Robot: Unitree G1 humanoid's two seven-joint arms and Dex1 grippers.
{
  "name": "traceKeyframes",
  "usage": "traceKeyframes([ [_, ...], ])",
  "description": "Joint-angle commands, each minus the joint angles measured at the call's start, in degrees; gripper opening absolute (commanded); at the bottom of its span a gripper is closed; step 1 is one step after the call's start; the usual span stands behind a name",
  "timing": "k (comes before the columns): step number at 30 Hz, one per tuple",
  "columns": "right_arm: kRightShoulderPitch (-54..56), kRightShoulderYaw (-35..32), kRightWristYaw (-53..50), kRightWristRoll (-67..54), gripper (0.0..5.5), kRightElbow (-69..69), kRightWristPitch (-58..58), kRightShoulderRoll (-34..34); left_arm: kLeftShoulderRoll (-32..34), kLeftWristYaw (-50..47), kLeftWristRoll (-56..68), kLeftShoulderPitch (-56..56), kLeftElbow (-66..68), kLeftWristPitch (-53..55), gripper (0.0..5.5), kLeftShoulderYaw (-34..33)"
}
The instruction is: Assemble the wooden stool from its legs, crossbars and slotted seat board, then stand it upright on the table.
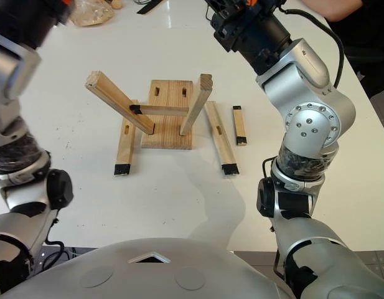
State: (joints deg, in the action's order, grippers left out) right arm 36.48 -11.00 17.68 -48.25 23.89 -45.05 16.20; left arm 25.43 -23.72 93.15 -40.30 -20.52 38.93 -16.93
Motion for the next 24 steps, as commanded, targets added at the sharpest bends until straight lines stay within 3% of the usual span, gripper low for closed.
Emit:
traceKeyframes([
  [1,-5.6,3.6,0.3,7.3,0.02,-0.3,1.6,4.3,8.6,2.3,-5.9,5.7,3.6,3.2,0.00,-3.4],
  [4,-10.0,0.4,-2.4,10.9,0.02,0.7,2.6,6.4,11.5,5.5,-10.4,14.1,4.1,4.8,0.00,-5.1],
  [7,-13.3,-2.8,-6.7,15.7,0.02,1.7,3.0,8.4,10.2,6.5,-14.1,21.9,0.7,4.3,0.00,-5.5],
  [11,-23.7,9.8,-10.2,34.7,0.02,8.0,6.2,16.7,6.9,7.5,-27.0,34.4,-12.9,1.1,0.00,1.2],
  [15,-30.5,16.5,-16.3,40.4,0.02,16.8,0.8,12.2,4.4,7.1,-41.0,40.6,-23.6,-1.9,0.00,11.2],
  [24,-29.4,24.0,-20.4,47.3,0.02,27.5,-8.1,6.6,-1.2,2.9,-57.3,42.7,-31.9,-1.4,0.00,16.8],
])
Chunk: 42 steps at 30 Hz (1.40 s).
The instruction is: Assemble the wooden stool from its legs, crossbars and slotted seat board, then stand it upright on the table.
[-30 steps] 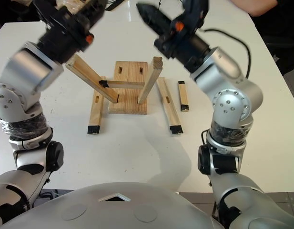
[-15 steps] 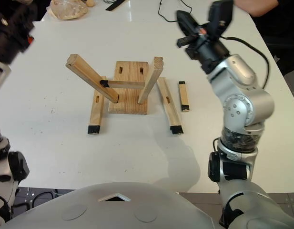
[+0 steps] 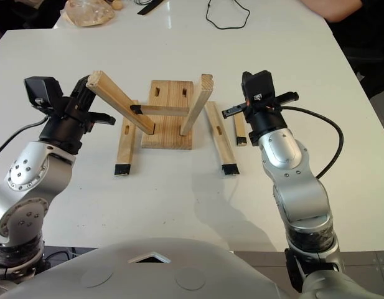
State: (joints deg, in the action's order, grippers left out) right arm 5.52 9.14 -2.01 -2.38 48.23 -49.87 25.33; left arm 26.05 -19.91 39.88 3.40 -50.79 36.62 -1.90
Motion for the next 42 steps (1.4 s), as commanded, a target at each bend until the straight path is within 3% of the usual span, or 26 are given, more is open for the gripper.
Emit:
traceKeyframes([
  [1,3.7,7.6,0.3,1.4,0.02,3.1,-2.9,-4.0,-2.7,-0.2,-5.1,-2.4,-1.8,1.7,0.00,5.0],
  [4,9.1,17.2,3.9,1.6,0.02,2.0,-2.0,-6.6,-5.6,2.6,-7.9,-5.2,-1.7,3.9,0.00,15.9],
  [6,9.3,19.0,5.3,2.6,0.02,0.7,-2.1,-6.3,-7.4,4.2,-9.3,-5.3,-0.6,4.3,0.00,19.5],
  [12,8.2,17.0,8.4,4.9,0.02,-2.2,-0.6,-3.9,-9.9,4.7,-12.5,-1.0,2.0,3.9,0.00,16.3],
  [15,6.0,13.2,9.1,5.1,0.02,-3.0,-0.1,-2.8,-10.5,3.7,-13.6,1.3,2.9,3.4,0.00,10.9],
  [18,3.1,2.6,8.6,4.4,0.02,-4.4,1.2,-3.2,-12.3,2.8,-13.6,3.8,4.6,1.8,0.00,2.5],
  [21,6.3,-11.7,11.6,-2.7,0.02,-10.3,2.9,-4.9,-18.1,2.9,-3.4,6.0,7.4,0.3,0.00,-8.9],
  [24,13.5,-21.1,18.3,-13.0,0.02,-16.1,1.1,-4.5,-20.8,2.9,13.5,3.3,10.3,0.5,0.00,-16.8],
  [26,21.0,-25.3,23.1,-22.5,0.02,-19.4,-1.0,-5.2,-18.2,3.2,22.2,-1.2,14.1,0.6,0.00,-21.7],
  [29,31.9,-28.4,27.1,-36.9,0.02,-23.3,-5.6,-8.1,-8.9,2.8,33.3,-16.7,25.0,-0.2,0.00,-29.4],
  [31,33.8,-26.6,29.8,-43.2,0.02,-23.3,-9.0,-8.4,-4.9,2.8,40.9,-27.0,28.8,1.0,0.00,-29.1],
  [35,33.4,-20.3,30.6,-43.2,0.02,-25.6,-9.2,-7.5,-2.2,2.6,51.9,-37.6,33.4,8.8,0.00,-19.6],
  [38,32.3,-17.8,29.5,-41.3,0.02,-26.7,-6.2,-8.1,-3.5,2.2,52.1,-35.0,37.8,11.9,0.00,-14.6],
  [42,22.0,-7.3,30.6,-33.4,0.02,-27.1,-1.6,-5.5,-7.3,3.0,49.5,-24.5,39.0,14.2,0.00,-8.2],
])
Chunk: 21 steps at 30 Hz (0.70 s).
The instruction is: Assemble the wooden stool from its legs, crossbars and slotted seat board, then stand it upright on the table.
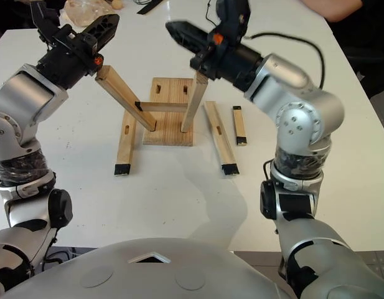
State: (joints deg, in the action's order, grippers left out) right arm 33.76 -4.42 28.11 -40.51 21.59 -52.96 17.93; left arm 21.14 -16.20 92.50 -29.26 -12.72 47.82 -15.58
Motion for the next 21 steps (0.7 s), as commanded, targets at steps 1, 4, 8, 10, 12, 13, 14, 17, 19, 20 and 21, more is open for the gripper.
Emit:
traceKeyframes([
  [1,-6.7,6.7,0.5,5.1,0.02,-0.5,2.1,2.0,-3.2,-0.7,-3.4,9.1,0.5,2.8,0.00,6.3],
  [4,-5.5,5.4,0.3,4.3,0.02,-0.7,3.4,2.1,-3.8,-0.7,-3.3,7.9,-1.5,1.1,0.00,6.7],
  [8,2.7,-4.5,-5.0,-3.5,0.02,-0.7,5.3,-2.4,-2.2,-1.9,-8.9,1.3,-5.4,-6.2,0.00,2.7],
  [10,6.8,-7.3,-8.3,-5.2,0.02,-1.4,6.3,-4.0,-0.4,-3.6,-16.1,-4.2,-6.3,-10.9,0.00,0.7],
  [12,9.9,-7.6,-11.7,-3.0,0.02,-2.9,8.7,-5.3,2.7,-4.2,-27.5,-7.9,-7.1,-12.7,0.00,3.2],
  [13,11.2,-7.3,-13.3,-1.3,0.02,-4.0,10.3,-5.9,4.3,-3.8,-34.4,-9.0,-7.3,-13.7,0.00,5.9],
  [14,12.3,-6.0,-14.6,1.7,0.02,-5.2,12.5,-6.1,5.5,-3.5,-40.9,-9.8,-7.4,-14.4,0.00,9.1],
  [17,13.5,0.9,-20.0,14.8,0.02,-11.0,21.0,-7.4,5.5,-3.0,-57.9,-12.0,-5.0,-18.2,0.00,18.7],
  [19,14.2,5.0,-26.6,22.6,0.02,-16.1,25.3,-11.1,0.8,-5.6,-64.6,-13.4,-3.0,-20.4,0.00,22.3],
  [20,14.6,6.4,-29.0,25.4,0.02,-18.0,27.3,-12.8,-1.9,-8.6,-67.1,-14.0,-2.4,-20.1,0.00,22.9],
  [21,15.0,6.8,-32.3,27.7,0.02,-19.7,29.0,-15.0,-4.5,-11.8,-69.5,-14.8,-1.8,-18.3,0.00,23.1],
])
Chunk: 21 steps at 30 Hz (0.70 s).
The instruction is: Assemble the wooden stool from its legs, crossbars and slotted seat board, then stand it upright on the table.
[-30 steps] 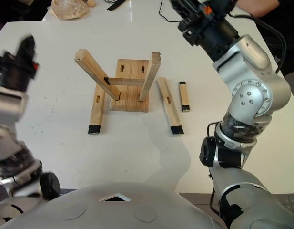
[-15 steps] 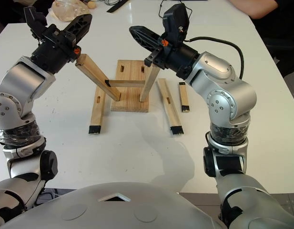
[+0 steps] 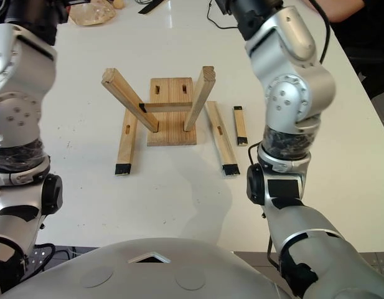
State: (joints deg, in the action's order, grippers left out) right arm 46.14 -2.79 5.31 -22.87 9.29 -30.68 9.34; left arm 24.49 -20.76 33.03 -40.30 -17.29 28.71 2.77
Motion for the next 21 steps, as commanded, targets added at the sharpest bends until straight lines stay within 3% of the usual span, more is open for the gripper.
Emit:
traceKeyframes([
  [1,3.0,6.5,-12.7,13.5,0.02,-9.3,8.7,-8.1,-10.0,-9.1,-13.2,-4.5,3.7,1.0,0.00,5.5],
  [7,7.4,7.2,-38.4,31.1,0.02,-15.3,16.1,-17.8,-18.3,-10.0,-25.9,-6.7,12.9,-13.3,0.00,5.8],
  [10,8.6,7.5,-44.8,35.6,0.02,-16.5,21.6,-19.8,-21.4,-9.5,-29.2,-7.6,16.6,-15.1,0.00,6.0],
  [16,9.2,7.5,-53.0,41.2,0.02,-18.5,26.7,-19.9,-25.5,-6.5,-33.9,-10.2,21.3,-17.8,0.00,6.1],
  [21,10.6,5.2,-51.4,36.5,0.02,-24.5,33.6,-20.5,-24.6,-5.8,-41.5,-11.6,21.4,-18.4,0.00,7.0],
])
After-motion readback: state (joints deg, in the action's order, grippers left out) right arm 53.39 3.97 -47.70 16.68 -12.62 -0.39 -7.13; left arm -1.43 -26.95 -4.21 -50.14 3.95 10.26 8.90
